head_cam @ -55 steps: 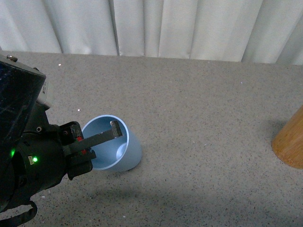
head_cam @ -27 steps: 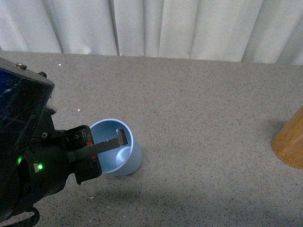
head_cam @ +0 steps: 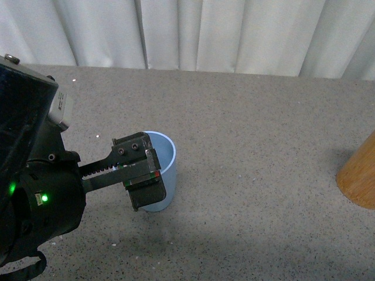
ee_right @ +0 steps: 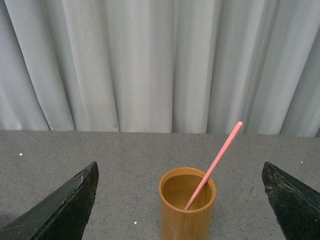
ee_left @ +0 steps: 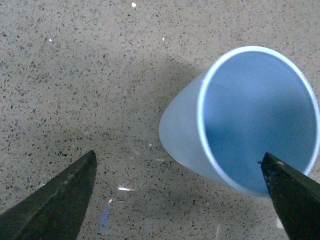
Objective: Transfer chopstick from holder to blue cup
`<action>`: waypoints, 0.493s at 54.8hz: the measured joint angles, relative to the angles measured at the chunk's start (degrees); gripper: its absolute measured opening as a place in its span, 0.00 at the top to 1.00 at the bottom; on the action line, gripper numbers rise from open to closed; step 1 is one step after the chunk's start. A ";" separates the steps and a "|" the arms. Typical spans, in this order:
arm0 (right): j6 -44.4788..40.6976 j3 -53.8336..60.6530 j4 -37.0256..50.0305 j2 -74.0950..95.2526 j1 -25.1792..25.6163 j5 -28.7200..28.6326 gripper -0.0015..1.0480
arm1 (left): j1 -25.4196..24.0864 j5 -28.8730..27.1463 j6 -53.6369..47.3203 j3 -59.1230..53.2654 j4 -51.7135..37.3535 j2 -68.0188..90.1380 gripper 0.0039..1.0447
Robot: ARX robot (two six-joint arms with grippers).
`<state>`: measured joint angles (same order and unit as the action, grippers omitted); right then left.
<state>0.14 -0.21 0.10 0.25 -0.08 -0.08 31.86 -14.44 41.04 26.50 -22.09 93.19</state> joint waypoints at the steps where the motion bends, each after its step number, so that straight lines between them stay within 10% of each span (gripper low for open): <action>1: 0.00 0.00 0.00 0.00 0.00 -0.02 0.09 | -0.02 -0.04 0.00 0.00 0.07 -0.15 0.05; 18: 0.00 0.00 0.00 0.00 0.00 0.00 0.09 | -3.06 -1.01 -1.05 -1.11 3.52 -5.79 0.07; 22: 0.00 0.00 0.00 0.00 0.00 -0.07 0.09 | -5.22 -6.86 -11.06 -8.13 -16.76 -2.19 0.22; 27: 0.00 0.00 0.00 0.00 0.00 0.04 0.09 | -13.92 -0.28 -25.40 -19.71 -41.16 -5.79 0.42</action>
<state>0.14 -0.21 0.10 0.25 -0.08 -0.03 17.93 -14.72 15.64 6.79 -63.24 87.39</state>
